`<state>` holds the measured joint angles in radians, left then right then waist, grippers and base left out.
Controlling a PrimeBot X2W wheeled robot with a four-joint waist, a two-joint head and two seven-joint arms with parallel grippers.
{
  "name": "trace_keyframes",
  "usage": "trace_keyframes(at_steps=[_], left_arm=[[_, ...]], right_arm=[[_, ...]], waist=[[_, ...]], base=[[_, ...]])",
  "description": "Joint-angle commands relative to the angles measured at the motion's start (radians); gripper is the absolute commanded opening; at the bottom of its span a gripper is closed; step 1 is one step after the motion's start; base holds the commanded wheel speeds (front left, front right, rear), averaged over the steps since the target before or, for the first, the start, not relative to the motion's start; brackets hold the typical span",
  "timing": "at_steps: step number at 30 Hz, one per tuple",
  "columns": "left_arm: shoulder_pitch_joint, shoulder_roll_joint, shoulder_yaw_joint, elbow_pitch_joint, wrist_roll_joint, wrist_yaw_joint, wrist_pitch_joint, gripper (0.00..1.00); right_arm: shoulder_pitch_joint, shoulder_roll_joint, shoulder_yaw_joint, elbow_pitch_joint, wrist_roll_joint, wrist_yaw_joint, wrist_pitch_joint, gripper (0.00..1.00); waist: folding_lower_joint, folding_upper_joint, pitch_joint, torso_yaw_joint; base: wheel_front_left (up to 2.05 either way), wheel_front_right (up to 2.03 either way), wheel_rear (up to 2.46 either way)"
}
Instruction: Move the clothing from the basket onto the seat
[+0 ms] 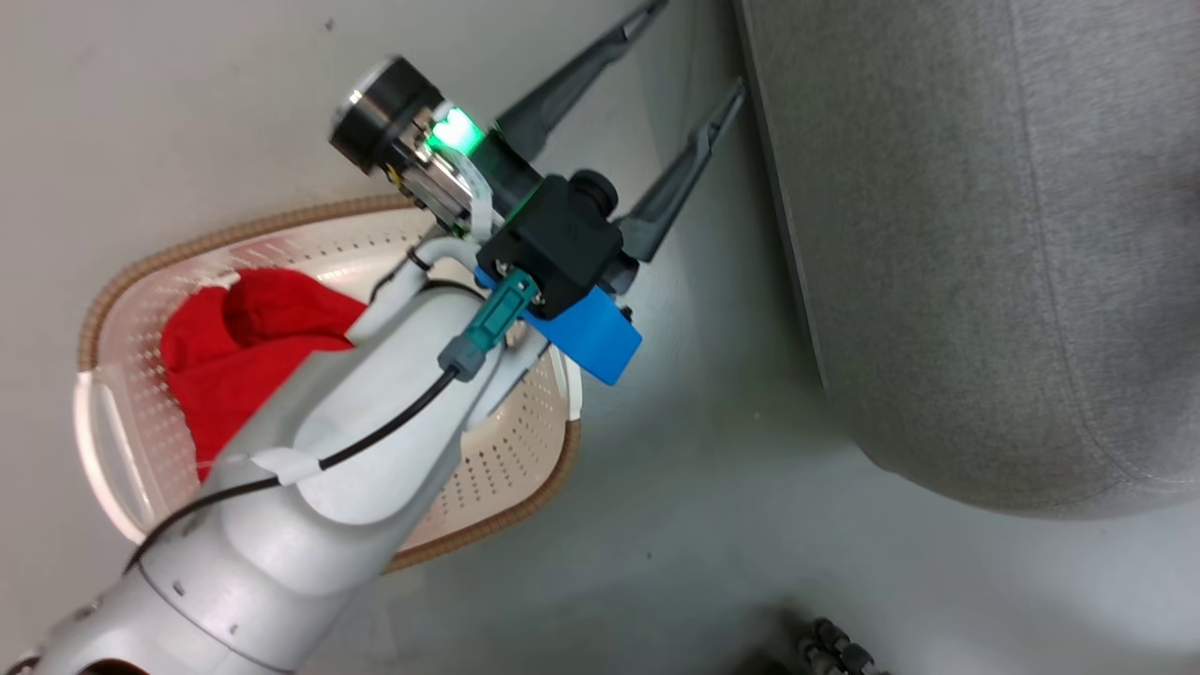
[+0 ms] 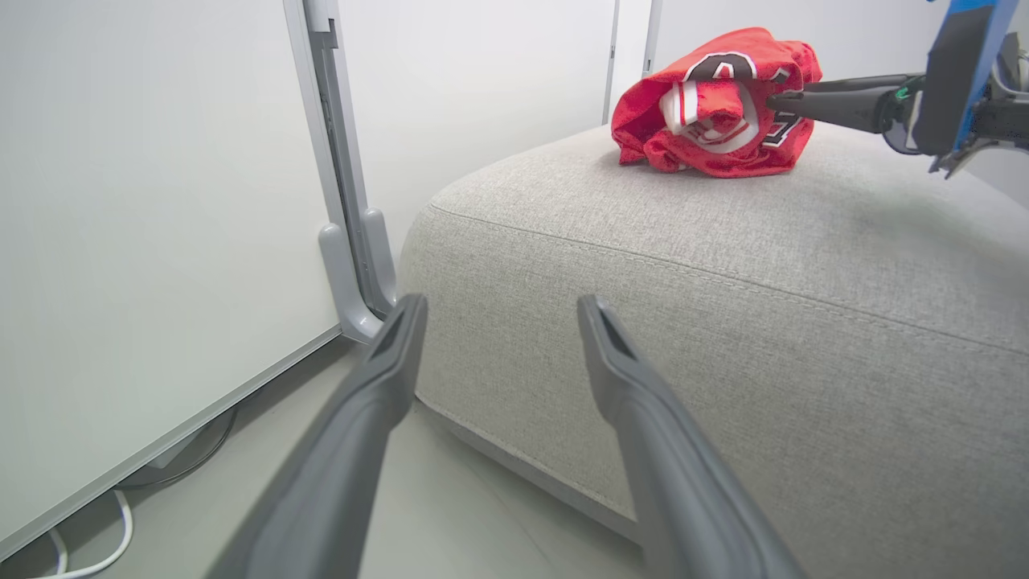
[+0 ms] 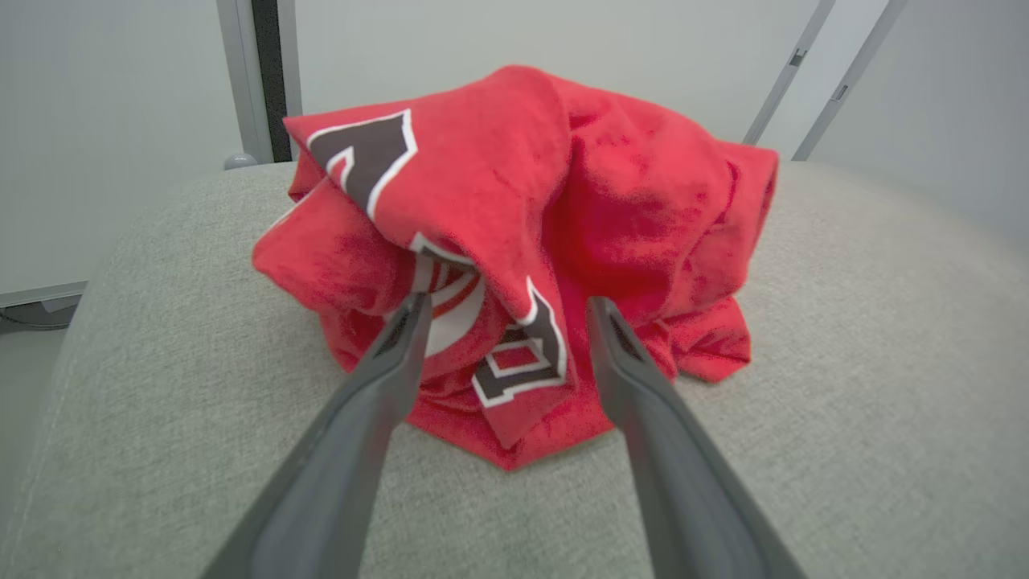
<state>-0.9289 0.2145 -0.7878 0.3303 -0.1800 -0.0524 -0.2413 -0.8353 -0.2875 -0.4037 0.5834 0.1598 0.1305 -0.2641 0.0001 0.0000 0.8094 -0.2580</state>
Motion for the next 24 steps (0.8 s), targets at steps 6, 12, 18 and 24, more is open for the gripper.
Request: trace_keyframes(at_steps=[6,12,18,24], left_arm=[[0.089,-0.040,0.028,0.029,-0.046,0.025,-0.024,1.00],[0.203,-0.050,0.106,-0.008,-0.074,0.043,-0.025,1.00],[0.346,-0.052,0.216,-0.021,-0.083,0.055,-0.025,1.00],[0.489,-0.055,0.340,-0.035,-0.076,0.067,-0.025,1.00]], right_arm=[[0.215,0.016,0.050,-0.110,-0.037,0.000,-0.001,1.00],[0.372,0.035,0.087,-0.243,-0.033,0.000,-0.001,1.00],[0.505,0.073,0.179,-0.367,-0.040,0.000,-0.001,1.00],[0.612,0.102,0.273,-0.434,-0.043,0.000,-0.001,1.00]], waist=[[-0.0001,0.0000,-0.186,0.031],[-0.0001,0.0000,-0.335,0.070],[-0.0001,0.0000,-0.477,0.120],[-0.0001,0.0000,-0.601,0.189]], base=[[0.00,0.00,0.00],[0.00,0.00,0.00],[0.00,0.00,0.00],[0.00,0.00,0.00]])
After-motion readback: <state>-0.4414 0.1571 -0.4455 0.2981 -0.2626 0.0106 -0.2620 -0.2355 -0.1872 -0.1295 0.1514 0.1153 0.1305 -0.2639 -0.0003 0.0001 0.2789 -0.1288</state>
